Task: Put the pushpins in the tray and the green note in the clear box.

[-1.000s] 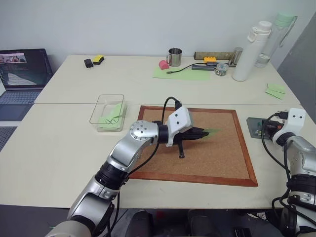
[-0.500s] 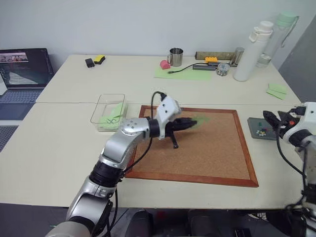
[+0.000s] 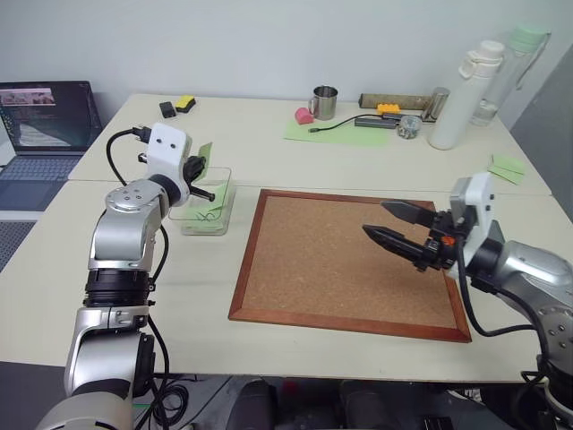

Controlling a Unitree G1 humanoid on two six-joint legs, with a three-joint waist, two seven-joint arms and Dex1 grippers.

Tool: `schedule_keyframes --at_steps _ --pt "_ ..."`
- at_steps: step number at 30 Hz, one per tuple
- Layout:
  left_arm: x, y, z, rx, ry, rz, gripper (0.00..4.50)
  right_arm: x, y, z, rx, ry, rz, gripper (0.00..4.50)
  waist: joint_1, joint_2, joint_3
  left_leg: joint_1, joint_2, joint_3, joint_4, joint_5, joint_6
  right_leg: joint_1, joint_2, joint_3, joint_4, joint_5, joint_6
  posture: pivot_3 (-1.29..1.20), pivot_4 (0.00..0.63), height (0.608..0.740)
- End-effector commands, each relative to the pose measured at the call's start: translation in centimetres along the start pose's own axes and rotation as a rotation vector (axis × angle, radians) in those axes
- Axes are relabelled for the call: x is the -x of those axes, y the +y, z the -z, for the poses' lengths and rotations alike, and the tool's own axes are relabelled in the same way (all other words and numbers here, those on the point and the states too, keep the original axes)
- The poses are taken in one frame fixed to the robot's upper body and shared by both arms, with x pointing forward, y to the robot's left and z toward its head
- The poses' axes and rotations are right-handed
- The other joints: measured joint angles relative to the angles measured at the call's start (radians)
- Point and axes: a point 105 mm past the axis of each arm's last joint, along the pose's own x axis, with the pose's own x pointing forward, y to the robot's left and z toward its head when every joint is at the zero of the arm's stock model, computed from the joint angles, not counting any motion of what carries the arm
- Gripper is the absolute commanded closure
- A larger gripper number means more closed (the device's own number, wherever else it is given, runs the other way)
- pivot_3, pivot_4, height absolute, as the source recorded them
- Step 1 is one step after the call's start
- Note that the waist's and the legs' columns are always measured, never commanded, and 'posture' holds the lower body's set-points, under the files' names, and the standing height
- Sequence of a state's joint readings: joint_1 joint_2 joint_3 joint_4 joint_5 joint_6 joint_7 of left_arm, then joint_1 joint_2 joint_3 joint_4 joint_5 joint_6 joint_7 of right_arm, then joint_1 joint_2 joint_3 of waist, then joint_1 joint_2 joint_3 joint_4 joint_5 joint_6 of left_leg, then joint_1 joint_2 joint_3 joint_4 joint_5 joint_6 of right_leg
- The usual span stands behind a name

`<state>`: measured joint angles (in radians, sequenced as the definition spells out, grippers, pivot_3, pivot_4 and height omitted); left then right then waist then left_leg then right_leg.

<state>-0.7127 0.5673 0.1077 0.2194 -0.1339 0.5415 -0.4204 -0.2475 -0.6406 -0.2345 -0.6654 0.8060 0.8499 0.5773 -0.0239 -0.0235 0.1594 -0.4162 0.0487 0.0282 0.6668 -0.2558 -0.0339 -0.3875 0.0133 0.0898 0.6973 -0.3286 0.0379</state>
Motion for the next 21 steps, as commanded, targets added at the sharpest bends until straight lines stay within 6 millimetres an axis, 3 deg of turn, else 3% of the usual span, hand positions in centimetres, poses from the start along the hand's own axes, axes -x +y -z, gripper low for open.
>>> schedule_keyframes --at_steps 1,3,7,14,16,19,21 --pt "0.7 1.3 1.3 -0.071 0.057 -0.076 4.50 -1.0 0.8 -0.3 0.025 -0.007 -0.022 1.38 0.019 -0.001 0.000 -0.001 0.000 -0.001 0.000 0.000 0.000 0.000 -0.001 -0.001 0.000 0.000 0.000 0.00 0.150 0.740" --pt "1.0 1.2 2.5 -0.100 0.096 -0.082 4.50 -1.0 0.7 0.1 0.028 0.009 -0.017 1.38 0.020 -0.001 0.000 -0.001 0.000 0.001 0.000 0.000 0.000 0.000 -0.002 0.001 -0.001 0.000 0.000 0.00 0.150 0.740" --pt "1.4 0.4 3.4 -0.099 0.121 -0.076 3.98 -0.7 0.1 0.2 0.019 0.006 0.019 1.34 0.019 -0.001 0.000 -0.001 0.000 0.000 0.000 0.000 0.000 -0.001 -0.001 0.000 0.001 0.000 0.000 0.00 0.150 0.740" --pt "1.2 -0.5 2.1 -0.163 0.077 -0.033 2.73 -0.1 -0.9 0.5 0.010 0.011 0.078 1.34 0.021 -0.002 0.000 -0.001 0.000 0.000 0.000 0.001 0.001 0.000 -0.001 -0.001 0.001 0.000 0.000 0.00 0.150 0.740" --pt "1.0 -2.1 0.6 -0.149 0.008 0.067 2.36 0.5 -1.6 1.2 0.019 0.037 0.119 1.34 0.021 -0.002 0.000 -0.001 0.000 0.000 0.000 0.001 0.001 0.000 -0.001 0.000 0.001 0.000 0.000 0.00 0.150 0.740" --pt "1.0 -4.6 -0.2 -0.124 -0.006 0.244 1.77 1.5 -2.6 2.3 0.039 0.081 0.184 1.34 0.024 -0.002 0.000 -0.001 0.000 0.000 0.000 0.001 0.001 0.000 -0.001 -0.001 0.001 0.000 0.000 0.00 0.150 0.740" --pt "1.4 -6.8 -0.6 -0.095 -0.017 0.402 1.64 2.2 -3.3 2.8 0.040 0.096 0.230 1.34 0.023 -0.002 0.000 -0.001 -0.001 0.001 0.000 0.001 0.001 0.000 -0.001 0.000 0.001 0.000 0.000 0.00 0.150 0.740"
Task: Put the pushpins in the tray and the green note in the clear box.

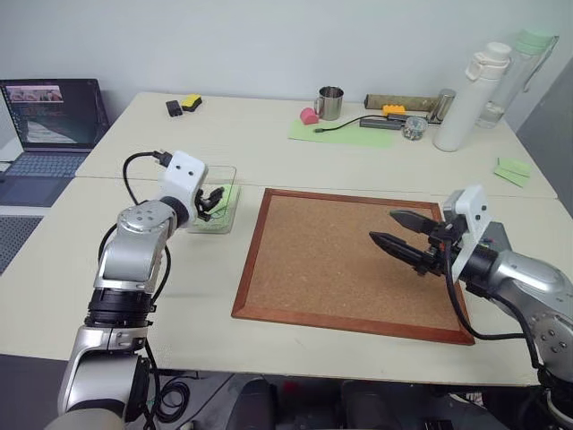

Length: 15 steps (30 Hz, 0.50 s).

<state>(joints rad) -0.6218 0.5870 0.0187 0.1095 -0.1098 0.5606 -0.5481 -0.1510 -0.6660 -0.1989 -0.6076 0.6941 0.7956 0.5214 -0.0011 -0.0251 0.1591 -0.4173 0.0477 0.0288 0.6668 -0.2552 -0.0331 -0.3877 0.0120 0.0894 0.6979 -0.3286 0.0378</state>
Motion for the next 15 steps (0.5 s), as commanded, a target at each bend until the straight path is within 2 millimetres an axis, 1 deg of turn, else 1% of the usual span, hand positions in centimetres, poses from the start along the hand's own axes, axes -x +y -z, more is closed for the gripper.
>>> schedule_keyframes --at_steps 1,3,4,5,7,10,12,15 --pt "0.3 -4.1 -3.1 0.005 -0.102 0.295 1.64 1.3 -1.6 -0.5 0.049 -0.019 0.088 1.34 -0.001 0.000 0.000 0.000 0.000 0.000 0.000 0.000 0.000 0.000 0.000 0.000 0.000 0.000 0.000 0.00 0.150 0.740" --pt "1.1 -6.4 -3.6 0.014 -0.118 0.456 1.64 1.6 -1.9 -0.4 0.058 -0.009 0.097 1.34 -0.003 0.000 0.000 0.000 0.000 0.000 0.000 0.000 0.000 0.000 0.000 0.000 0.000 0.000 0.000 0.00 0.150 0.740" --pt "1.4 -7.0 -3.7 0.016 -0.118 0.508 1.64 1.8 -2.0 -0.4 0.061 -0.006 0.098 1.34 -0.005 0.000 0.000 0.001 0.000 0.001 0.000 0.000 0.000 0.000 0.001 0.000 0.000 0.000 0.000 0.00 0.150 0.740" --pt "2.0 -8.0 -3.5 0.019 -0.112 0.584 1.64 2.1 -2.1 -0.2 0.068 0.011 0.093 1.34 -0.007 0.000 0.000 0.001 0.000 0.001 0.000 0.000 0.000 0.000 0.001 0.000 0.000 0.000 0.000 0.00 0.150 0.740" --pt "2.6 -9.3 -2.8 0.010 -0.083 0.681 1.64 3.0 -2.2 0.7 0.081 0.065 0.073 1.34 -0.010 0.000 0.000 0.001 0.000 0.001 0.000 0.000 0.000 0.000 0.002 0.001 0.000 0.000 0.000 0.00 0.150 0.740" --pt "2.6 -10.3 -1.1 -0.034 -0.018 0.733 1.64 3.7 -2.5 2.2 0.101 0.138 0.076 1.34 -0.012 0.000 0.000 0.001 -0.001 0.000 -0.001 0.000 0.000 0.000 0.004 0.001 0.000 0.000 0.000 0.00 0.150 0.740" --pt "2.9 -11.2 -0.9 -0.044 -0.021 0.777 1.64 3.7 -2.8 2.3 0.096 0.136 0.086 1.34 -0.016 0.000 0.000 0.002 -0.001 0.000 -0.001 0.000 0.000 0.000 0.004 0.001 0.000 0.000 0.000 0.00 0.150 0.740" --pt "2.7 -12.1 -0.8 -0.061 -0.039 0.782 1.64 3.3 -2.8 2.3 0.104 0.126 0.086 1.34 -0.021 0.000 0.000 0.002 -0.001 0.001 0.000 0.000 0.000 0.001 0.003 0.002 0.000 0.000 0.000 0.00 0.150 0.740"
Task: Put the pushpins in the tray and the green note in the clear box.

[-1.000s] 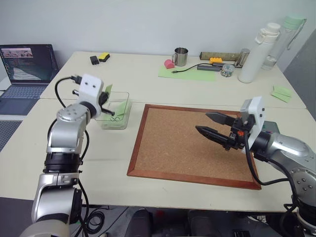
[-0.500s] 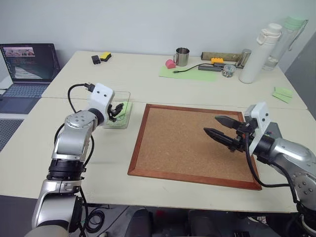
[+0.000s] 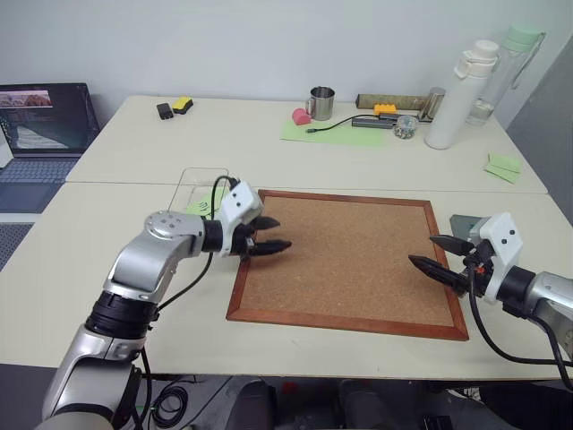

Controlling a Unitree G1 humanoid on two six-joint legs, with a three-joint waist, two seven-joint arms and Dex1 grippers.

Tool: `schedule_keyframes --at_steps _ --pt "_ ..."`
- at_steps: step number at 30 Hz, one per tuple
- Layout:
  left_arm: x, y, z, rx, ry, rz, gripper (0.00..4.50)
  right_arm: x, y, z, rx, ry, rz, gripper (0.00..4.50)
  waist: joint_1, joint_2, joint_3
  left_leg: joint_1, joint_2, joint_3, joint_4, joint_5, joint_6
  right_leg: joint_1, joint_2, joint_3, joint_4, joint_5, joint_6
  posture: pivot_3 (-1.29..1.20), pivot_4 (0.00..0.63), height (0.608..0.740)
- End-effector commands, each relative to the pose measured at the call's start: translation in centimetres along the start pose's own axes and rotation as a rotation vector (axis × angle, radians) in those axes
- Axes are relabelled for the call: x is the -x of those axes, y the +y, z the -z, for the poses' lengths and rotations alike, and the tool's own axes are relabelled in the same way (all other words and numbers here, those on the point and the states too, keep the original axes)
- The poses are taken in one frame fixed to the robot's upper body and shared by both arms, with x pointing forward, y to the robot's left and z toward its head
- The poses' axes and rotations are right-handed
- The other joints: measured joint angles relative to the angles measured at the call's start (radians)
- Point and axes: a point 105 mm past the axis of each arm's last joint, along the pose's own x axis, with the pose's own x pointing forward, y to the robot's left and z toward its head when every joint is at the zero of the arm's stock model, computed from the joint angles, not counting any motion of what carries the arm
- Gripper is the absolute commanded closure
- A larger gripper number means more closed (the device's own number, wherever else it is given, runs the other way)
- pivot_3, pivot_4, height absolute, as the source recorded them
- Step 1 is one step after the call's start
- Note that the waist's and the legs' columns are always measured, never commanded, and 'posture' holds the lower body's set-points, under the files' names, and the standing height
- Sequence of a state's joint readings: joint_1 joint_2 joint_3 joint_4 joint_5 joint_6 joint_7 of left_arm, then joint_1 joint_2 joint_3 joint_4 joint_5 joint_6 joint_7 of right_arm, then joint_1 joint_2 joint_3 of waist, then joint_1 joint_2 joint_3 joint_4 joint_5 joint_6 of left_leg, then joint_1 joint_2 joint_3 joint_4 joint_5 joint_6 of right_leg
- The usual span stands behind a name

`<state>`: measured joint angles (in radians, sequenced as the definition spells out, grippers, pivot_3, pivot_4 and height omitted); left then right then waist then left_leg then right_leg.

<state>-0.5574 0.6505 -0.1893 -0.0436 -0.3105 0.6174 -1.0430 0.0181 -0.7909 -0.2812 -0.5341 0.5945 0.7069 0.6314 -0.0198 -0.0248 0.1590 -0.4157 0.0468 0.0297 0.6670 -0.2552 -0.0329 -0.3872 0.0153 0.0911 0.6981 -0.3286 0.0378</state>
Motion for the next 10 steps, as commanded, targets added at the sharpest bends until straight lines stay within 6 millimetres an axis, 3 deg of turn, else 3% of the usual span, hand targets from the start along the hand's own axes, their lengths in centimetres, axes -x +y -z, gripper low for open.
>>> schedule_keyframes --at_steps 1,10 --pt "-0.66 -0.77 -1.31 -0.081 -0.046 0.009 1.64 -0.23 -0.05 -1.09 0.049 -0.048 0.003 1.34 -0.004 0.000 0.000 0.000 0.000 0.000 0.000 0.000 0.000 0.000 0.000 0.000 0.000 0.000 0.000 0.00 0.150 0.740" --pt "-0.89 -0.96 -1.70 -0.099 -0.078 -0.033 1.64 -1.02 0.72 -1.47 0.021 -0.089 0.010 1.34 -0.006 0.000 0.000 0.000 0.000 -0.001 0.000 0.000 0.000 0.000 0.000 0.000 0.000 0.000 0.000 0.00 0.150 0.740"
